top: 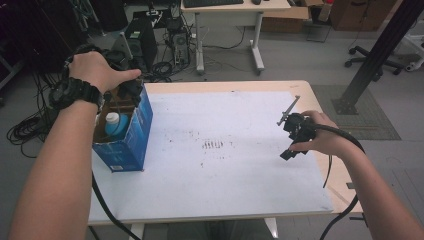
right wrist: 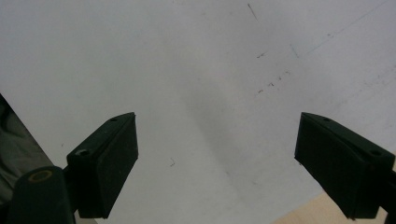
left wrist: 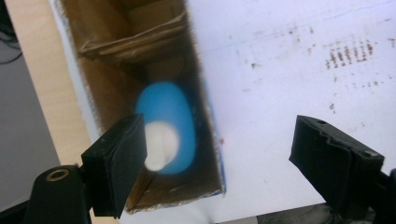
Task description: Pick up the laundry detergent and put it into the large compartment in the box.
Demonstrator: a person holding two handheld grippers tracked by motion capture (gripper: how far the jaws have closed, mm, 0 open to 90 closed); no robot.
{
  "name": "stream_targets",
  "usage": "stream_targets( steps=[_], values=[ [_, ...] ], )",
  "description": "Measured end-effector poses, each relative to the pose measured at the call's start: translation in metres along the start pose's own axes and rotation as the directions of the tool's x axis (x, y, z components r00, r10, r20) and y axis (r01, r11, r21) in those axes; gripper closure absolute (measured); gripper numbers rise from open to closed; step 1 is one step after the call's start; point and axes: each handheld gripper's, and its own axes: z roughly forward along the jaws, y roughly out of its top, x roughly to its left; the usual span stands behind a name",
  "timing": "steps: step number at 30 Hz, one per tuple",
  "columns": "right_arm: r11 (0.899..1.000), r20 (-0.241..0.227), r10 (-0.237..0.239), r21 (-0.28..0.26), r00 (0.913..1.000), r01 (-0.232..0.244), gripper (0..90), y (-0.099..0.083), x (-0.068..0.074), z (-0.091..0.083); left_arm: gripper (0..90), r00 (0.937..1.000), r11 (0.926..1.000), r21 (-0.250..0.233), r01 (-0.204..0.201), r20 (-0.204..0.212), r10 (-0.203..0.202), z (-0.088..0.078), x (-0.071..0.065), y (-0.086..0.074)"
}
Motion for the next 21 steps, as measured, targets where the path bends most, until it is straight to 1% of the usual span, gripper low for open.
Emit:
stream_targets(
  steps=[1, 2, 3, 6, 7, 8, 9, 14, 17, 21],
  values=[
    [1.000, 0.001, 0.002, 0.001, 1.0000, -0.002, 13.6, 0.000, 0.000, 0.000, 18.6, 1.0000, 1.0000, 0.001, -0.004, 0.001, 0.004, 0.000, -0.001, 0.000],
    [1.000, 0.001, 0.002, 0.001, 1.0000, -0.002, 13.5, -0.001, 0.000, 0.000, 18.4, 0.9998, 0.9998, -0.004, -0.022, 0.004, 0.022, 0.001, -0.004, 0.001],
    [1.000, 0.001, 0.002, 0.001, 1.0000, -0.002, 13.5, -0.001, 0.000, 0.000, 18.3, 0.9998, 0.9998, -0.004, -0.022, 0.004, 0.022, 0.001, -0.004, 0.001],
    [1.000, 0.001, 0.003, 0.000, 1.0000, -0.003, 13.5, -0.002, 0.000, 0.000, 18.3, 0.9989, 0.9990, -0.009, -0.043, 0.018, 0.043, 0.003, -0.009, 0.001],
    [1.000, 0.002, 0.002, 0.001, 1.0000, -0.002, 13.5, -0.002, 0.000, 0.000, 18.3, 0.9983, 0.9985, -0.010, -0.054, 0.020, 0.054, 0.003, -0.011, 0.001],
    [1.000, 0.002, 0.003, 0.001, 1.0000, -0.003, 13.6, -0.002, -0.001, -0.001, 18.3, 0.9968, 0.9971, -0.015, -0.075, 0.026, 0.076, 0.003, -0.015, 0.001],
    [1.000, 0.002, 0.003, 0.001, 1.0000, -0.003, 13.6, -0.002, -0.001, -0.001, 18.3, 0.9968, 0.9971, -0.015, -0.075, 0.026, 0.076, 0.003, -0.015, 0.001],
    [1.000, 0.002, 0.002, 0.000, 1.0000, -0.002, 13.5, 0.000, 0.001, -0.001, 18.1, 0.9915, 0.9917, -0.022, -0.127, 0.025, 0.127, 0.007, -0.026, 0.003],
    [1.000, 0.004, 0.000, 0.003, 1.0000, 0.000, 13.5, 0.000, 0.001, -0.001, 17.7, 0.9872, 0.9877, -0.031, -0.153, 0.040, 0.154, 0.009, -0.033, 0.004],
    [1.000, 0.004, 0.003, 0.006, 1.0000, -0.003, 13.5, 0.000, 0.001, 0.000, 17.5, 0.9819, 0.9831, -0.028, -0.181, 0.052, 0.182, 0.014, -0.040, 0.004]
  ],
)
